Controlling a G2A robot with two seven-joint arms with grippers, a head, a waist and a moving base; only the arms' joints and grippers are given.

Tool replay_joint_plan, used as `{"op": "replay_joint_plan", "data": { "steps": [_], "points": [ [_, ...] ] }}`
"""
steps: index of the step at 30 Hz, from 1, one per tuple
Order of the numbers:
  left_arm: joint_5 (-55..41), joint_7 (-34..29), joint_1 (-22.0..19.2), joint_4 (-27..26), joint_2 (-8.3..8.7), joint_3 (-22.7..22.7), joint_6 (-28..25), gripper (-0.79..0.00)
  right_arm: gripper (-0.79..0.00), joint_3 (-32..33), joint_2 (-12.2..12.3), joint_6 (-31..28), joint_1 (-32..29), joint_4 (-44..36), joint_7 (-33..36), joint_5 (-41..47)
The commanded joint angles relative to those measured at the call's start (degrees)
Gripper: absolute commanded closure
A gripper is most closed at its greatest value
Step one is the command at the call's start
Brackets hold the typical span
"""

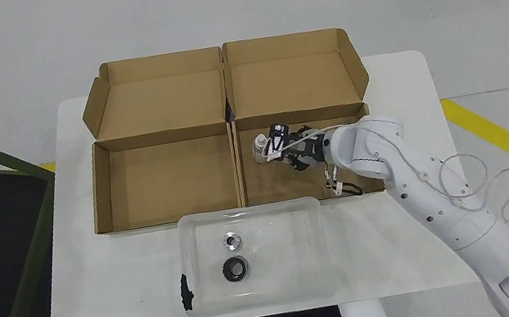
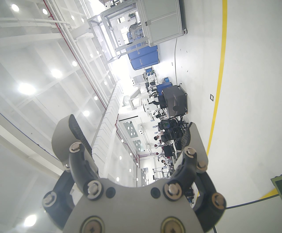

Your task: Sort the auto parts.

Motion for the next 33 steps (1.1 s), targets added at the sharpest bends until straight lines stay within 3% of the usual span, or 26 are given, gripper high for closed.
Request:
{"op": "replay_joint_plan", "data": {
  "steps": [1,11,17,25,33],
  "points": [
    [0.00,0.00,0.00,0.00,0.00,0.00,0.00,-0.785,-0.385,1.30,0.40,-0.10,-1.20,-2.31,0.37,0.26],
    [0.00,0.00,0.00,0.00,0.00,0.00,0.00,-0.785,-0.428,9.95,3.06,-1.42,-11.73,-19.15,2.12,2.53],
    [0.00,0.00,0.00,0.00,0.00,0.00,0.00,-0.785,-0.437,11.40,3.84,-1.83,-17.80,-28.11,0.91,3.37],
    [0.00,0.00,0.00,0.00,0.00,0.00,0.00,-0.785,-0.437,6.99,3.80,-1.58,-22.43,-34.74,-1.36,1.66],
    [0.00,0.00,0.00,0.00,0.00,0.00,0.00,-0.785,-0.425,-1.85,2.54,-1.39,-21.19,-33.56,-2.88,-1.38]
  ]
}}
